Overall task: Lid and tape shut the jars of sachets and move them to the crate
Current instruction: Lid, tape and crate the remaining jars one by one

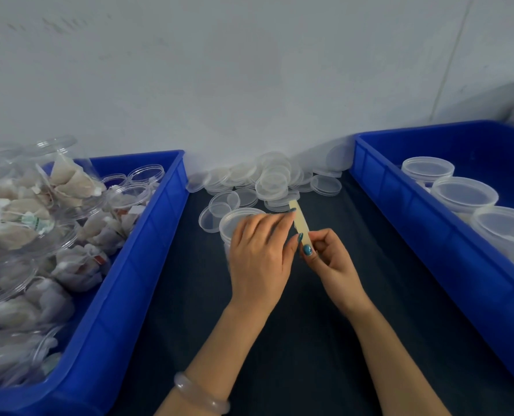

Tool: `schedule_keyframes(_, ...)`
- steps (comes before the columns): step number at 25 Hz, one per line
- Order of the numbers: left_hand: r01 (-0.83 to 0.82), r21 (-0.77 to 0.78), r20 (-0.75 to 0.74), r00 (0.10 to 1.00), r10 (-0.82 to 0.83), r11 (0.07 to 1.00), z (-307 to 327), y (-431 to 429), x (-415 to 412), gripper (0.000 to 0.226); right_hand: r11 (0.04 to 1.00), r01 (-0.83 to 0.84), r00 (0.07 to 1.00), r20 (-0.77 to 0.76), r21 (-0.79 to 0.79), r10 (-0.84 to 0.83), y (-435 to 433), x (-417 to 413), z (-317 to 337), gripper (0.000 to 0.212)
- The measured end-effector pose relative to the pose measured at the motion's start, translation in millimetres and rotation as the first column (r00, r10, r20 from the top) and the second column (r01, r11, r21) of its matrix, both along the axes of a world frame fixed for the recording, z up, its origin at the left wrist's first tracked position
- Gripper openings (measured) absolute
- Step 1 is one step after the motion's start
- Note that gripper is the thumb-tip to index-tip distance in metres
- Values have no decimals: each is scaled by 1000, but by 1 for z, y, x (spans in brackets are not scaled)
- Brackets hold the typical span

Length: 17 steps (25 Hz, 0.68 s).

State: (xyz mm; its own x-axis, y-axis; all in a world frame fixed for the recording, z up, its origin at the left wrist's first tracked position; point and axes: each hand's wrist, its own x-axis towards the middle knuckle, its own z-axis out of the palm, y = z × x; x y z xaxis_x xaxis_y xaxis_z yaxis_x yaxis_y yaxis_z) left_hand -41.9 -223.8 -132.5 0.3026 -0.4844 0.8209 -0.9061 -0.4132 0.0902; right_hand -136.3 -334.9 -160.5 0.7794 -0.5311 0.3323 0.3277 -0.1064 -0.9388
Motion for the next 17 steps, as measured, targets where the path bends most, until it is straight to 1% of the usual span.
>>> schedule_keyframes(3,19,-131,-17,1000,-21,991,1,0,0,23,1000,-10,1000,13,4,10,2,0,1,21)
schedule_keyframes(6,14,-219,-106,994,-38,976,5,0,0,12,1000,0,1000,6,-24,0,4,0,2,23)
schedule_keyframes(9,6,-218,-178,983,-46,976,9,0,0,8,997,33,999,-19,-72,-35,4,0,1,24)
schedule_keyframes(12,17,-166,-208,977,-51,986,9,2,0,7,978,91,993,-52,-186,-102,5,1,-3,17)
schedule_keyframes(13,26,-160,-222,973,-62,987,8,4,-1,7,957,131,985,-74,-259,-155,4,1,-4,15)
schedule_keyframes(14,37,-155,-226,971,-72,987,8,6,-3,7,915,188,968,-89,-358,-234,3,1,-5,13)
schedule_keyframes(15,45,-147,-223,972,-78,988,6,9,-6,8,853,243,944,-89,-462,-317,2,0,-5,16)
schedule_keyframes(17,60,-143,-237,967,-93,988,4,15,-11,14,708,331,890,-42,-624,-453,2,-1,-8,32)
